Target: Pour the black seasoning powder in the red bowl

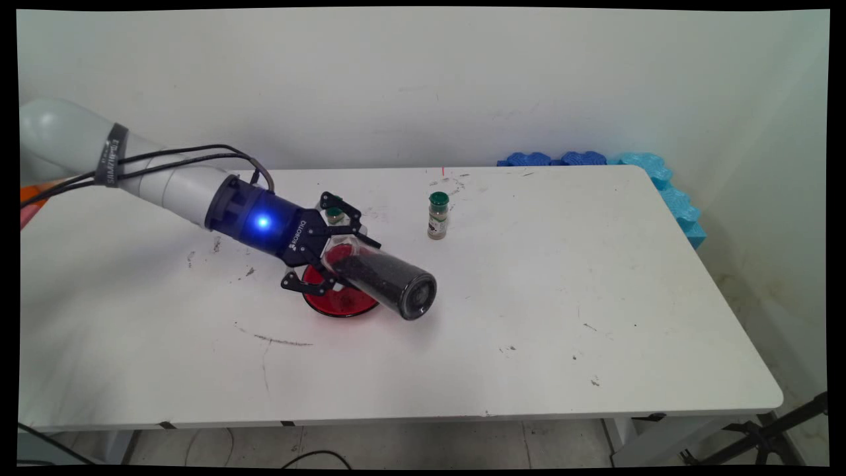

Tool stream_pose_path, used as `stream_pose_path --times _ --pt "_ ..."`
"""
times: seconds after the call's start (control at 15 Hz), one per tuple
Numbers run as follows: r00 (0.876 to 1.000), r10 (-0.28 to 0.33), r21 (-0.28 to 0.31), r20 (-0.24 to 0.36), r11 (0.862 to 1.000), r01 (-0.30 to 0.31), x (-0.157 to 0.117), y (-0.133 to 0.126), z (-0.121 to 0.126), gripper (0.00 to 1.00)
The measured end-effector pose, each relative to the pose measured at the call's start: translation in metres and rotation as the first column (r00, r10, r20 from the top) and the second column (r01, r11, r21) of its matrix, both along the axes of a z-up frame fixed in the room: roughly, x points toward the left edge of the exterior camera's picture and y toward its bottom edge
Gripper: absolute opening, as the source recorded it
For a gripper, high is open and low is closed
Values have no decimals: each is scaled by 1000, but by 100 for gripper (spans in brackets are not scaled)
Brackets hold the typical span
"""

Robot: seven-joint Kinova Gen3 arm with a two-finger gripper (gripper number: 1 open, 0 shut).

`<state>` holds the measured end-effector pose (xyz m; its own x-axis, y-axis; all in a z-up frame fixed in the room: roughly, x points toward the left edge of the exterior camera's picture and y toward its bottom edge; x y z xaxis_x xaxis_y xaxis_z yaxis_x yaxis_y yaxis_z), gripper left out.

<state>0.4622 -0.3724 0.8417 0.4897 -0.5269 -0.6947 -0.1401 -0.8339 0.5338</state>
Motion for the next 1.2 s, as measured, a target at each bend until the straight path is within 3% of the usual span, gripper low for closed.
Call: stream_pose_path --times 1.2 --pt "994 83 67 -70 995 -79 -4 1 1 0"
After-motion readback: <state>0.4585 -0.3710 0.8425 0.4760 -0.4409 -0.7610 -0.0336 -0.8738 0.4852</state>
